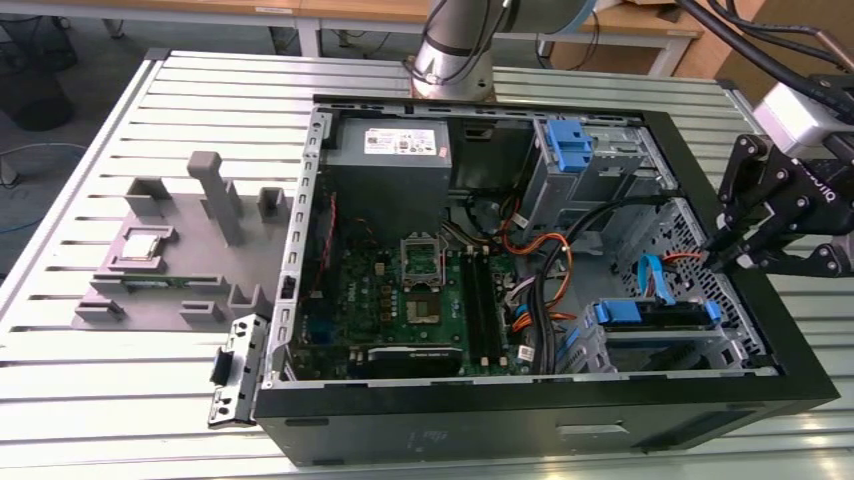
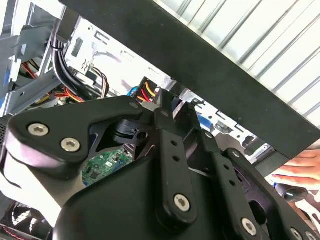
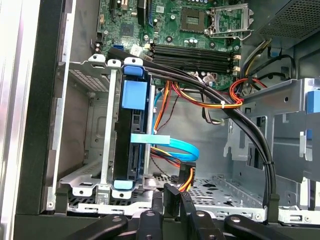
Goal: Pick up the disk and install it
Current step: 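Insert the second disk wire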
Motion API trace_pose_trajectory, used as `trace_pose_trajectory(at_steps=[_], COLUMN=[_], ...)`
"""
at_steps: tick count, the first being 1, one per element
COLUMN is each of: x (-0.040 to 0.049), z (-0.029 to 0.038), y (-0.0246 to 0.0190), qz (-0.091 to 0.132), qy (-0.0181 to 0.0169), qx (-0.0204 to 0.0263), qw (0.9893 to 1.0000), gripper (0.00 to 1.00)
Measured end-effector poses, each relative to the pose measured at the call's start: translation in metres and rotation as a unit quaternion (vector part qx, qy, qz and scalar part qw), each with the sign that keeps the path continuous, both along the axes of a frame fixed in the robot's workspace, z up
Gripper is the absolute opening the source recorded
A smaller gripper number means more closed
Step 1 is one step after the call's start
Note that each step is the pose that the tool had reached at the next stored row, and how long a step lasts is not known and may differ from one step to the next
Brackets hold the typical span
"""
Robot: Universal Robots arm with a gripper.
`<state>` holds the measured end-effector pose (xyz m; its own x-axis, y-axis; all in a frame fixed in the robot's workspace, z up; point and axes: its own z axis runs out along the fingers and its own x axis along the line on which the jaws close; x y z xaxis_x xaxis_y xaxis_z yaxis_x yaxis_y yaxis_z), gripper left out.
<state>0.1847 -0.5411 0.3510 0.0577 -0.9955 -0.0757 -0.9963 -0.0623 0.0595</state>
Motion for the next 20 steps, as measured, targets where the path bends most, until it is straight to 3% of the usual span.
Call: trace_pose_trajectory(at_steps=[8,11,12,17,20], x=[0.0004,0.0005,0.0005,0.0008,-0.0057], z=[0.0000,0.0000,0.0000,0.0000,0.0000], y=[0.0000,0.0000,0.0000,0.0000,0.0000], qz=[0.000,0.000,0.000,0.000,0.000], qy=[0.0000,0.0000,0.0000,0.0000,-0.0009], qx=[0.0000,0.0000,0.0000,0.0000,0.0000], qw=[1.0000,1.0000,1.0000,1.0000,1.0000], gripper=[0.28,0.27,0.20,0.20,0.20])
